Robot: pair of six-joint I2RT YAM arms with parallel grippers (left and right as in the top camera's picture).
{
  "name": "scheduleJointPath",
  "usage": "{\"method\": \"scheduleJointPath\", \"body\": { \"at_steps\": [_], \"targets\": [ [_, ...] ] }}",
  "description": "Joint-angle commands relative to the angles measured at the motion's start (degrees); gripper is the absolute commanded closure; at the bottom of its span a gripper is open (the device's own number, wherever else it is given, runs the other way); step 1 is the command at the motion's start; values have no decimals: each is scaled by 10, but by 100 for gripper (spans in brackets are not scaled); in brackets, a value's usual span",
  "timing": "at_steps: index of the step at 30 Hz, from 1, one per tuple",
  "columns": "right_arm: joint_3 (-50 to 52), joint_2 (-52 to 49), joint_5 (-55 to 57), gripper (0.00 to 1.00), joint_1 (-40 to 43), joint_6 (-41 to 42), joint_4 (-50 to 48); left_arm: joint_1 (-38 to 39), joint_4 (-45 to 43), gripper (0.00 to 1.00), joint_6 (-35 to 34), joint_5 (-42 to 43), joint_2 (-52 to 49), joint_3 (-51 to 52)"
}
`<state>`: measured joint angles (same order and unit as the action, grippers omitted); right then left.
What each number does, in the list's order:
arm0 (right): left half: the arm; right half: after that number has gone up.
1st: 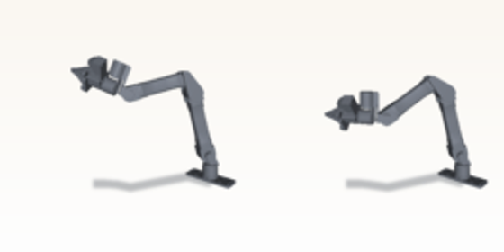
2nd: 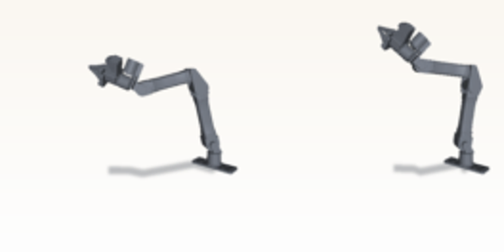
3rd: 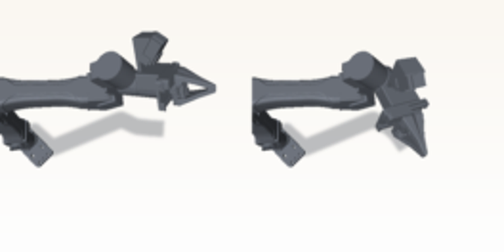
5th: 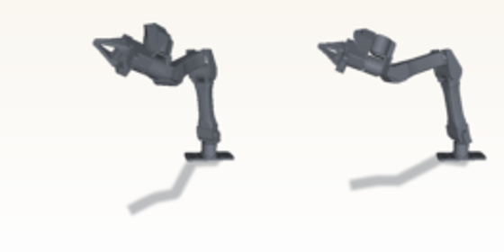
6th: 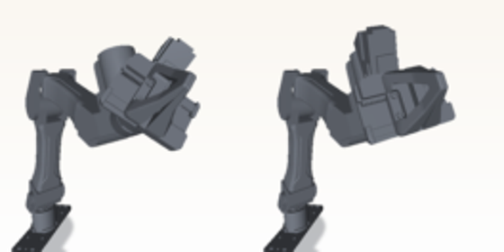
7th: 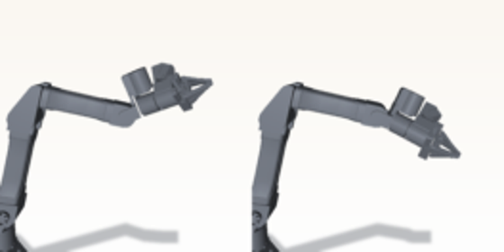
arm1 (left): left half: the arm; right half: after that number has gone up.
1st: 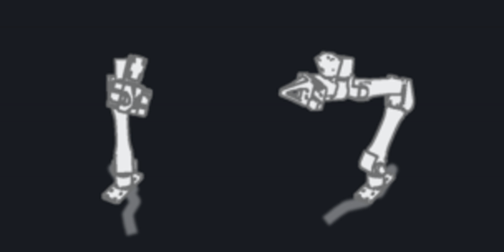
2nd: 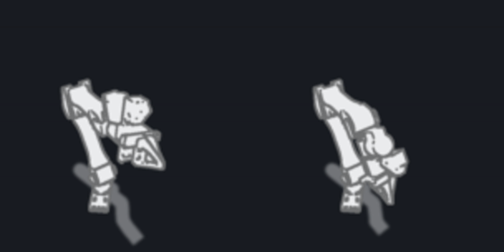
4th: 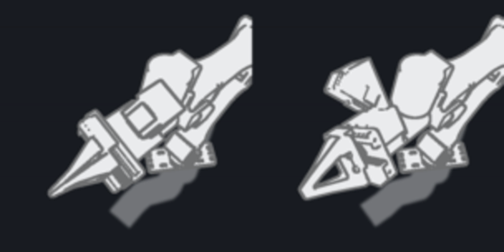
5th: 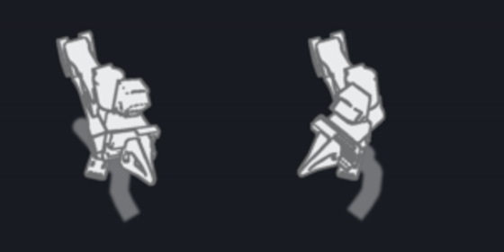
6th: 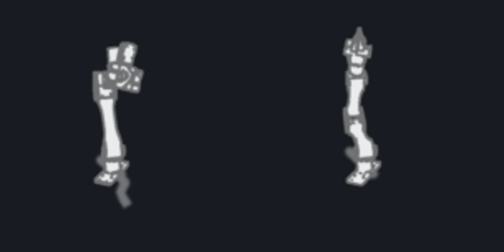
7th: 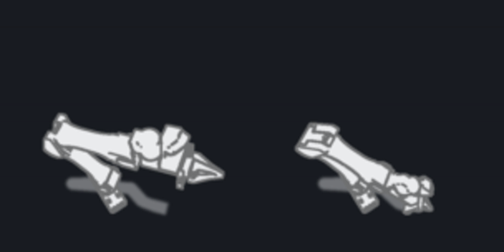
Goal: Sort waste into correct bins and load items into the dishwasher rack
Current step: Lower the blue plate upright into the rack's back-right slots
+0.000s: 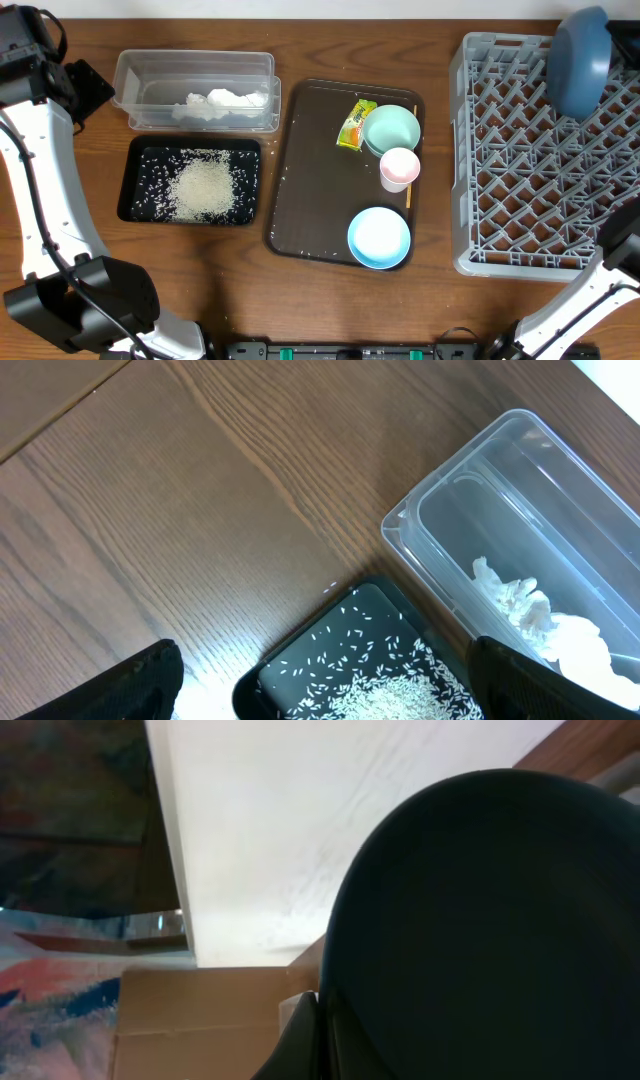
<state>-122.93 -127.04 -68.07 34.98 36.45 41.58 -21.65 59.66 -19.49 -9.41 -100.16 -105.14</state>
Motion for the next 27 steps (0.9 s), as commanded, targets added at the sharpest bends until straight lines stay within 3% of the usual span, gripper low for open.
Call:
{"method": "scheduleJointPath", "body": {
  "at_steps": [1, 8, 14, 16, 21, 27],
  "targets": [
    [1, -6, 84, 99, 3, -52, 19, -2, 1, 7, -1, -7, 2, -2],
    [0, -3, 168, 98, 18, -66, 36, -2, 1, 7, -1, -7, 2, -2],
    [0, 3, 323, 73, 33, -83, 83, -2, 1, 7, -1, -7, 2, -2],
    [0, 4, 359, 68, 38, -86, 95, -2, 1, 8, -1, -7, 2, -2],
    [-9, 11, 401, 65, 51, -96, 114, -2, 1, 8, -1, -7, 2, -2],
    [-42, 45, 530, 64, 60, -99, 171, -2, 1, 8, -1, -7, 2, -2]
  ]
}}
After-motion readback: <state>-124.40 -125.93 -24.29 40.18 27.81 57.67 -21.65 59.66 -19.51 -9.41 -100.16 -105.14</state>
